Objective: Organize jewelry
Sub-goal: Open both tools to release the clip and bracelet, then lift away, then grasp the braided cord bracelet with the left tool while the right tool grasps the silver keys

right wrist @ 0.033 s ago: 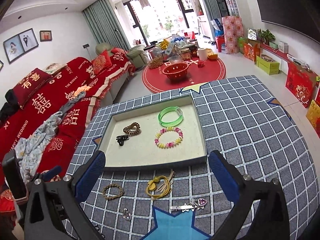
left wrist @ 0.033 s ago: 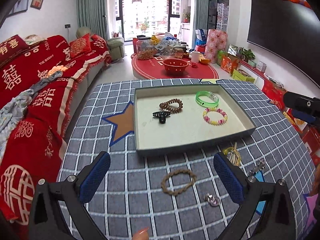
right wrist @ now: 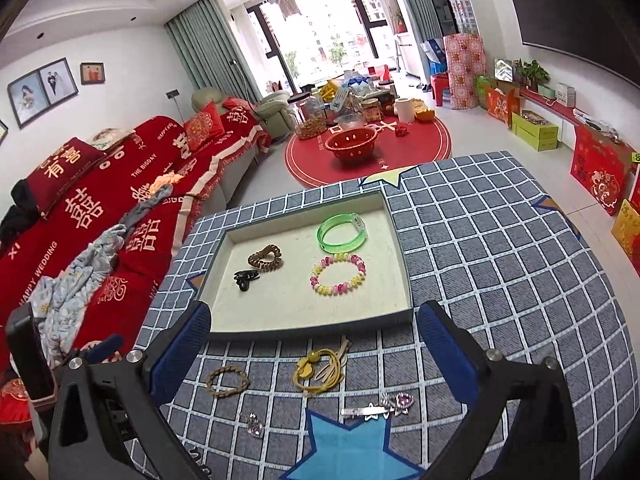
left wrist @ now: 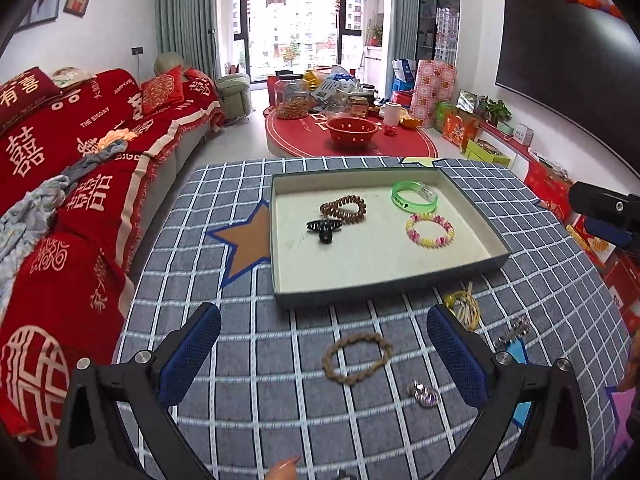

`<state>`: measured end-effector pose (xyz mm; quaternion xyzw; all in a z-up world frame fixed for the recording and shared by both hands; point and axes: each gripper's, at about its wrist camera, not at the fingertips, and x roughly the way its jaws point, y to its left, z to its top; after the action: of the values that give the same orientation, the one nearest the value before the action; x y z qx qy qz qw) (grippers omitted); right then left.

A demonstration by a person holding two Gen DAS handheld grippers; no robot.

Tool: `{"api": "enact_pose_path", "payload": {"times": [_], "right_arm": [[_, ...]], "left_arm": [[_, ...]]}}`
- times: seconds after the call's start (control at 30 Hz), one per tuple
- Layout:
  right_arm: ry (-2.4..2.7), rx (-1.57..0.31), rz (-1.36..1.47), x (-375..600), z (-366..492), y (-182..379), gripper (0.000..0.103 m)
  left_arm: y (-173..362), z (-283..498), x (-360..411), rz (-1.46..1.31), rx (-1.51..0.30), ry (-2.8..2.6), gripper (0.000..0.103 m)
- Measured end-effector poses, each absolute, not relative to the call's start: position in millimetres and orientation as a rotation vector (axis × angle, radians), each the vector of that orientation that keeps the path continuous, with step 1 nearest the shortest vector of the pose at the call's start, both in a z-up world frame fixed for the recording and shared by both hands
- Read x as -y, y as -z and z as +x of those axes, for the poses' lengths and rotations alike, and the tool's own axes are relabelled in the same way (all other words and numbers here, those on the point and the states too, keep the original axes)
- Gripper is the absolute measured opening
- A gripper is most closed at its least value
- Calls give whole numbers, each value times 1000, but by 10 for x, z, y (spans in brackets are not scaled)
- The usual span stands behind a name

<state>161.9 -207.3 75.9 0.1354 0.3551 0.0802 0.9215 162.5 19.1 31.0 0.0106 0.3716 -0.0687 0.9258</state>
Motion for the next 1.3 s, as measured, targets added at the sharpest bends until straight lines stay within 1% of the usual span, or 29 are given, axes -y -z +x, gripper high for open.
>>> {"api": "enact_pose_path", "payload": {"times": [0.1,0.27,0.73,1.03,1.3], "right_arm": [[-157,-722,272,2069,1442,-773,103],[-151,-798,239,2025,1269,-680,103],[-148,-932,212,2036,837,-183,103],[-90,-1032,227,2195,784,221,103],[-52,-1027,247,2374,1010,269,103]], "left_arm": [[-262,1501,-258,18,-777,117,103],[-112,1325,-342,-17,-844,127,103],[238,1013,-343,-4,-919,118,103],[391,1117,-288,15,-951,117,103],[380,1407,-258,11,-959,118,103]]}}
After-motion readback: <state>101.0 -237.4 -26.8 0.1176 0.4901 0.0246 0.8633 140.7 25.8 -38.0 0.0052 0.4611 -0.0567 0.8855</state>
